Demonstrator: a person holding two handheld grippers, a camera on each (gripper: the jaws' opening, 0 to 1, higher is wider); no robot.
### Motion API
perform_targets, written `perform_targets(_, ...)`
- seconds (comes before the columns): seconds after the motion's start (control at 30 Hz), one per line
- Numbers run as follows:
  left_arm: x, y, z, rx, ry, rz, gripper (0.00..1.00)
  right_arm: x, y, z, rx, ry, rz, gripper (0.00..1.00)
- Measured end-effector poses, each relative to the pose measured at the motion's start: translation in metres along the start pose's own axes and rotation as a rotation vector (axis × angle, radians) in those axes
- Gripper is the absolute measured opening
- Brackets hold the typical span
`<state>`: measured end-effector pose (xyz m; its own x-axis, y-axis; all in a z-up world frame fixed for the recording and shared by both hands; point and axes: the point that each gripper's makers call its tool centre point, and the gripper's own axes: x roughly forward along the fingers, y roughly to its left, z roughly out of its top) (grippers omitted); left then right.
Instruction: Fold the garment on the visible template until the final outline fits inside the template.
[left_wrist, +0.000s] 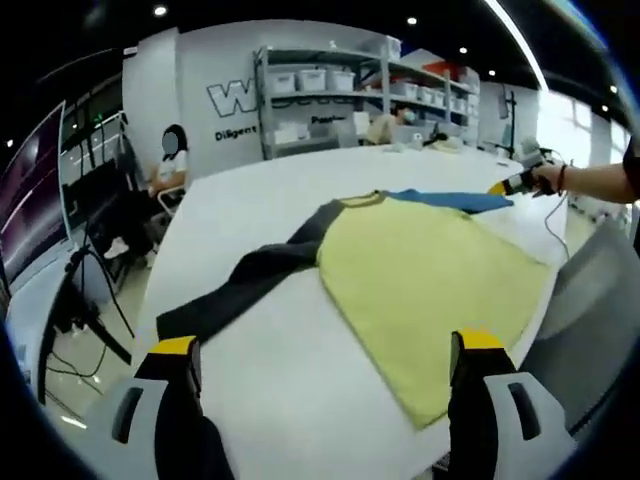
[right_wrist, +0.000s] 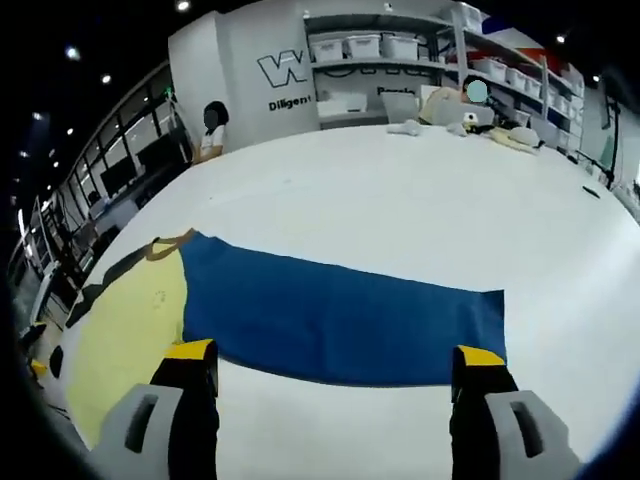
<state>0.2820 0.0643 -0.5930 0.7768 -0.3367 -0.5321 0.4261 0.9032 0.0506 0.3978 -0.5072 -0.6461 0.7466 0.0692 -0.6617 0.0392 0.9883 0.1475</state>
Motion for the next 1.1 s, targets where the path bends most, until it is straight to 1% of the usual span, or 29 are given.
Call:
perform_targets(0.1, 0.000, -0.005, 0.000, 0.004, 0.002, -0.009, 0.99, -0.002, -0.011, 0.000, 0.018, -0.009, -0.014, 0.93)
perform_targets(0.13, 0.000, -0.007, -0.002, 0.006, 0.009, -0.010, 0.99, -0.003, -0.016, 0.001, 0.018, -0.022, -0.026, 0.89)
perform_targets(0.17, 0.000, -0.010, -0.003, 0.008, 0.015, -0.013, 0.99, -0.003, -0.020, 0.001, 0.008, -0.023, -0.032, 0.85)
perform_targets(0.2, 0.000, -0.010, -0.004, 0.011, 0.017, -0.008, 0.99, -0.003, -0.027, 0.000, 0.007, -0.020, -0.052, 0.83)
perform_targets(0.27, 0.000, -0.011, -0.005, 0.012, 0.022, -0.007, 0.99, -0.004, -0.033, 0.002, 0.014, -0.035, -0.068, 0.83)
perform_targets(0.33, -0.001, -0.013, -0.005, -0.005, 0.018, -0.011, 0.99, -0.006, -0.041, 0.006, 0.037, -0.056, -0.083, 0.81)
perform_targets(0.4, -0.001, -0.014, -0.006, -0.007, 0.022, -0.012, 0.99, -0.007, -0.050, 0.007, 0.038, -0.066, -0.100, 0.80)
perform_targets(0.5, 0.000, -0.016, -0.007, -0.001, 0.028, -0.015, 0.99, -0.007, -0.060, 0.004, 0.028, -0.052, -0.129, 0.77)
perform_targets(0.6, 0.000, -0.019, -0.004, -0.003, 0.023, -0.024, 0.99, -0.004, -0.069, 0.000, 0.036, -0.039, -0.150, 0.74)
perform_targets(0.73, 0.002, -0.025, -0.003, 0.003, 0.028, -0.043, 0.99, 0.000, -0.079, -0.011, 0.098, -0.017, -0.171, 0.66)
perform_targets(0.8, 0.003, -0.027, -0.002, 0.007, 0.033, -0.044, 0.99, -0.001, -0.083, -0.013, 0.110, -0.017, -0.187, 0.63)
perform_targets(0.87, 0.002, -0.028, -0.001, 0.007, 0.028, -0.044, 0.99, 0.000, -0.085, -0.019, 0.123, 0.002, -0.198, 0.57)
perform_targets(0.93, 0.002, -0.029, -0.001, -0.015, 0.022, -0.048, 0.99, -0.002, -0.092, -0.010, 0.099, -0.013, -0.222, 0.52)
perform_targets(1.0, 0.002, -0.031, -0.003, -0.022, 0.026, -0.048, 0.99, -0.004, -0.092, -0.012, 0.096, -0.005, -0.238, 0.46)
perform_targets(1.1, 0.002, -0.035, -0.006, -0.022, 0.034, -0.048, 0.99, -0.009, -0.098, -0.017, 0.036, 0.026, -0.285, 0.33)
